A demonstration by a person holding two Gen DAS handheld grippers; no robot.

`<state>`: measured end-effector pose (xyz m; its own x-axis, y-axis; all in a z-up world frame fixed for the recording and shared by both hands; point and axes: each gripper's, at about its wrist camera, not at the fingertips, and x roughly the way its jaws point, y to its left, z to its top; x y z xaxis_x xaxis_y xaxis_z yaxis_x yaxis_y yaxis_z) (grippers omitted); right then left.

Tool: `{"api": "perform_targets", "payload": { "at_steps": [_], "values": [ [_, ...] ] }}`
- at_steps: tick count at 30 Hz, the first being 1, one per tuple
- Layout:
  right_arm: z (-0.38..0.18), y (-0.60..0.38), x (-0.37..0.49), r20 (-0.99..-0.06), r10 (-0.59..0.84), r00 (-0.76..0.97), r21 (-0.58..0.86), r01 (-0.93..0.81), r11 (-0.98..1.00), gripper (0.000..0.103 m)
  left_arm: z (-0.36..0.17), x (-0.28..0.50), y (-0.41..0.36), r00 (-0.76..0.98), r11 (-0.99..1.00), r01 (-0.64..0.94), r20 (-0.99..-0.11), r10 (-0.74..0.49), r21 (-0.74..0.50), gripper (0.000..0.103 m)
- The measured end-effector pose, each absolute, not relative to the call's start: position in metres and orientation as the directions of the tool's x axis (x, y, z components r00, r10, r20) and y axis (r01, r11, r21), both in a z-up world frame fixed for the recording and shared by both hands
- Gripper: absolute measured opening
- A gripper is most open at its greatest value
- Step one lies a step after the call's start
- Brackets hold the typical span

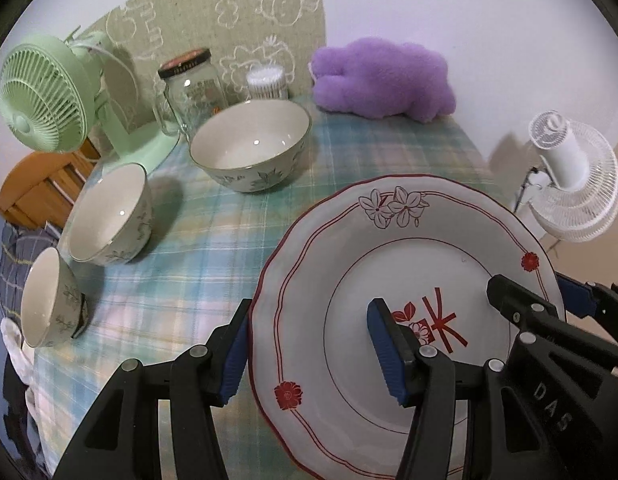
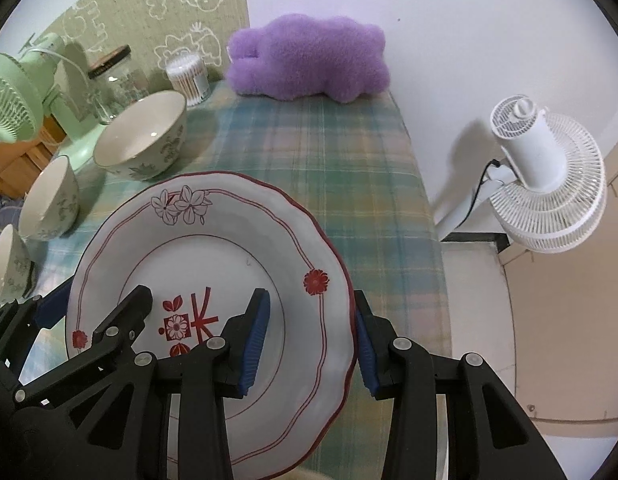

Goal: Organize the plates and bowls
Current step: 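Lift the red-rimmed plate and carry it toward the yellow-flower plate stack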

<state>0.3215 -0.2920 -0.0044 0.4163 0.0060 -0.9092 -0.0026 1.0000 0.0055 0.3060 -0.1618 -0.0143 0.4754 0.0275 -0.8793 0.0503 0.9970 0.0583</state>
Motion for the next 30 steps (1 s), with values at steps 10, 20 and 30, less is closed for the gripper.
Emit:
{"api": "perform_targets", "payload": {
  "at_steps": [10, 20, 30],
  "values": [
    [0.035, -0.281, 0.263, -0.886, -0.042, 0.462, -0.021, 0.051, 0.999, 0.044, 0.020, 0.253, -0.155, 0.514, 0.995, 0.097, -0.858, -0.019, 0.036, 0.058],
    [0.054, -0.288, 0.197, -0.878, -0.082, 0.471, -0.036, 0.105, 0.994, 0.044, 0.036, 0.197, -0.164, 0.526, 0.987, 0.163, -0.848, -0.071, 0.018, 0.058],
    [0.055, -0.308, 0.148, -0.881, -0.127, 0.455, -0.062, 0.154, 0.986, 0.044, 0.030, 0.155, -0.180, 0.502, 0.973, 0.231, -0.856, -0.126, -0.007, 0.058]
  ]
}}
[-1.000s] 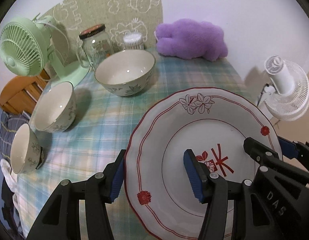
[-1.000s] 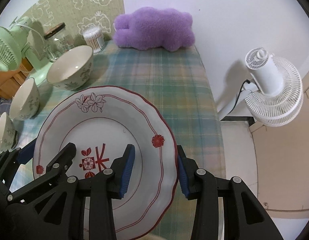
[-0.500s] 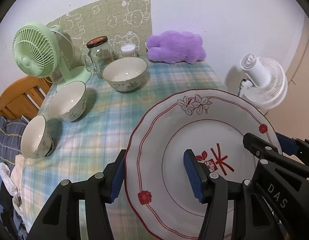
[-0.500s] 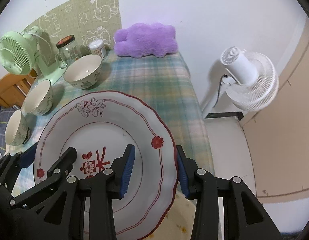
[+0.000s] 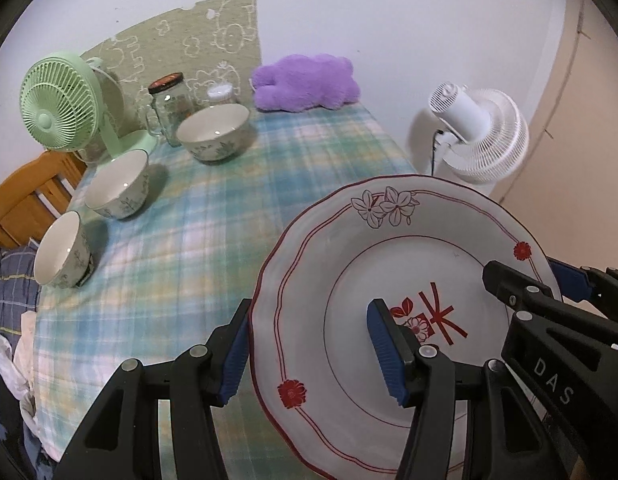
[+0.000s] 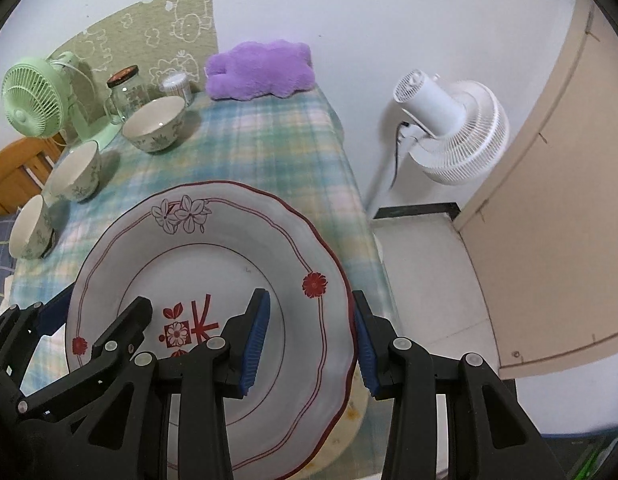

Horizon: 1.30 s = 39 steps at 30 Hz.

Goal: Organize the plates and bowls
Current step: 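Lift the red-rimmed plate and carry it toward the yellow-flower plate stack, then lower the red-rimmed plate onto the yellow-flower plates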

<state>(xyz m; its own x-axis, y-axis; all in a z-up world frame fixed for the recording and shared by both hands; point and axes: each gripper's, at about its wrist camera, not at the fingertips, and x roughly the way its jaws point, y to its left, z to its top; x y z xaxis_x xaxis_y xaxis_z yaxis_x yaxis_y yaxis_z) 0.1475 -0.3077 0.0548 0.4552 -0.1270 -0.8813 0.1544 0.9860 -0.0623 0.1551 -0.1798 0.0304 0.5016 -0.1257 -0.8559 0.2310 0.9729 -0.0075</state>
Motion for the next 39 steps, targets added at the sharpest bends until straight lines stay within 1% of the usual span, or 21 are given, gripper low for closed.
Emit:
{"api": "perform_targets", "payload": {
  "at_steps": [10, 23, 30, 39],
  "values": [
    [0.026, -0.321, 0.122, -0.910, -0.140, 0.391, -0.071, 0.184, 0.980, 0.044, 0.004, 0.139, -0.195, 0.447, 0.958, 0.286, -0.884, -0.136, -0.003, 0.058],
    [-0.007, -0.334, 0.127, -0.941, -0.132, 0.311, -0.071, 0.200, 0.977, 0.044, -0.027, 0.142, -0.207, 0.371, 0.952, 0.307, -0.921, -0.120, -0.001, 0.058],
    [-0.018, -0.334, 0.131, -0.950, -0.122, 0.287, -0.065, 0.200, 0.978, 0.044, -0.039, 0.144, -0.207, 0.340, 0.949, 0.315, -0.936, -0.093, 0.021, 0.058],
    [-0.027, -0.337, 0.133, -0.956, -0.115, 0.271, -0.057, 0.213, 0.975, 0.044, -0.041, 0.143, -0.213, 0.357, 0.935, 0.348, -0.932, -0.062, 0.071, 0.057]
  ]
}}
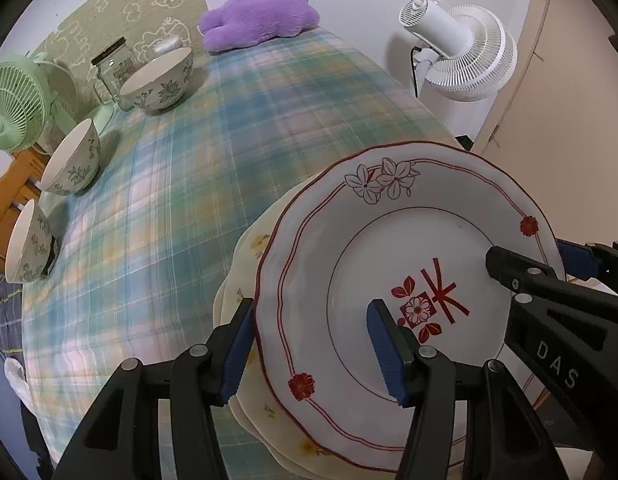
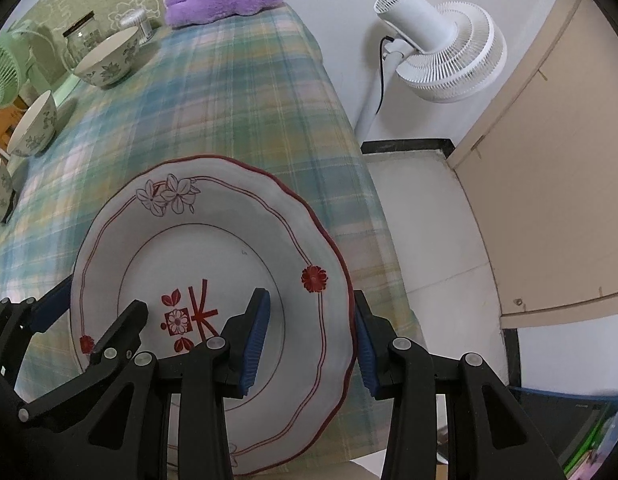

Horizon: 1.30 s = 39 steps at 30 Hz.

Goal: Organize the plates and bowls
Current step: 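Lower the red-rimmed plate onto the yellow-flower plates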

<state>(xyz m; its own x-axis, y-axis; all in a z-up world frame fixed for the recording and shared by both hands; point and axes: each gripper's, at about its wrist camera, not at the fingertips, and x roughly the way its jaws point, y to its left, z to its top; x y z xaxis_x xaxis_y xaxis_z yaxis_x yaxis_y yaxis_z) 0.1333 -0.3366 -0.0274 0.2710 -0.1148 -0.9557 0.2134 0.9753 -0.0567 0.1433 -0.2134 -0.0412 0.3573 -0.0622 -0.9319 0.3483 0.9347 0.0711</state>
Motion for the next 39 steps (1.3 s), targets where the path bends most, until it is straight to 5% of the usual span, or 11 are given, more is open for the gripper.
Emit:
{"api": "perform_targets", "payload": {
  "at_steps": [14, 18, 39],
  "values": [
    [-0.016, -0.346, 0.128, -0.946, -0.122, 0.300, -0.054, 0.226, 0.973, 0.044, -0.042, 0.144, -0.218, 0.351, 0.923, 0.378, -0.934, -0.066, 0.076, 0.056],
    [-0.008, -0.349, 0.129, -0.933, -0.130, 0.334, -0.052, 0.233, 0.971, 0.019, -0.043, 0.144, -0.218, 0.351, 0.921, 0.380, -0.934, -0.064, 0.080, 0.057],
    [-0.023, -0.338, 0.143, -0.957, -0.073, 0.279, -0.026, 0.168, 0.986, 0.024, -0.040, 0.155, -0.206, 0.324, 0.952, 0.300, -0.945, -0.041, 0.062, 0.061]
  ]
}}
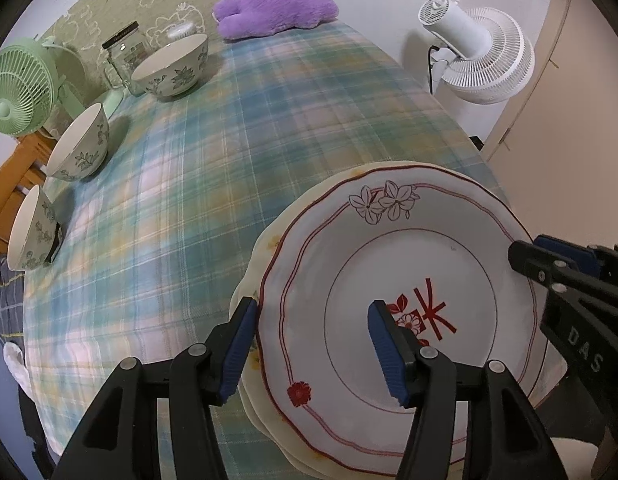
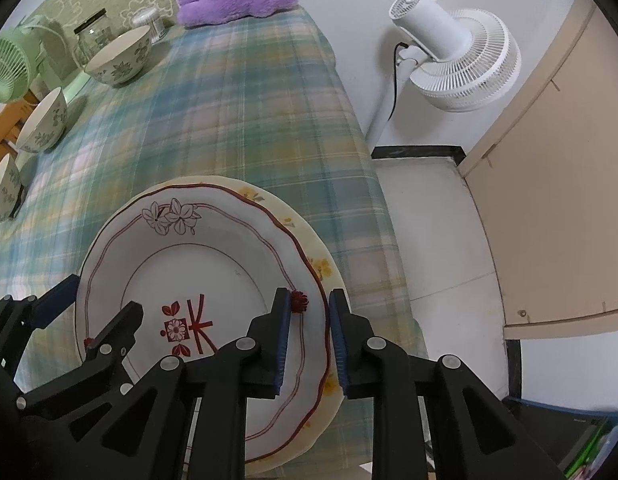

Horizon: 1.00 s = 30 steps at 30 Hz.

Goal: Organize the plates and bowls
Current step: 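Lower the red-rimmed plate onto the yellow-flower plates, then open both grippers and withdraw from the plate stack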

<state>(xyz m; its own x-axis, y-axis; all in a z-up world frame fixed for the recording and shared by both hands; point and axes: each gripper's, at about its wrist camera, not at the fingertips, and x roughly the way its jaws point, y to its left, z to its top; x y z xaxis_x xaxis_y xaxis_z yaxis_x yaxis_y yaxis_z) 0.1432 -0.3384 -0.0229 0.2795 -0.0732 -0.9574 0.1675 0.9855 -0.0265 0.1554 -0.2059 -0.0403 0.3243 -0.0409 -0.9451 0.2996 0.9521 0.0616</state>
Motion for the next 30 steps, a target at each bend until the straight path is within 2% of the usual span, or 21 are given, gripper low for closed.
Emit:
{"api": "perform_targets", "payload": {
  "at_steps": [6, 8, 9, 12, 22, 30],
  "values": [
    [-0.013, -0.339, 0.148, -0.945, -0.004, 0.328, 0.039, 0.123, 0.992, 0.040, -0.041, 0.157, -0.206, 0.311, 0.954, 0.293, -0.950, -0.037, 0.058, 0.070],
    [-0.009, -0.331, 0.151, -0.940, 0.008, 0.342, 0.038, 0.083, 0.996, 0.056, -0.037, 0.155, -0.204, 0.312, 0.958, 0.283, -0.949, -0.041, 0.052, 0.075],
    [-0.007, -0.326, 0.153, -0.938, 0.017, 0.347, 0.040, 0.060, 0.997, 0.058, -0.035, 0.155, -0.203, 0.315, 0.959, 0.279, -0.948, -0.044, 0.048, 0.079],
    [-0.004, -0.312, 0.157, -0.937, 0.039, 0.348, 0.045, 0.009, 0.999, 0.060, -0.029, 0.153, -0.197, 0.334, 0.964, 0.264, -0.941, -0.049, 0.043, 0.089],
    [0.006, -0.260, 0.162, -0.927, 0.050, 0.371, 0.030, -0.058, 0.998, 0.060, -0.013, 0.159, -0.141, 0.377, 0.984, 0.179, -0.922, -0.088, -0.020, 0.089],
    [0.015, -0.190, 0.165, -0.918, 0.039, 0.395, 0.033, -0.022, 0.999, 0.060, -0.002, 0.165, -0.070, 0.381, 0.982, 0.176, -0.916, -0.126, -0.062, 0.089]
  ]
}}
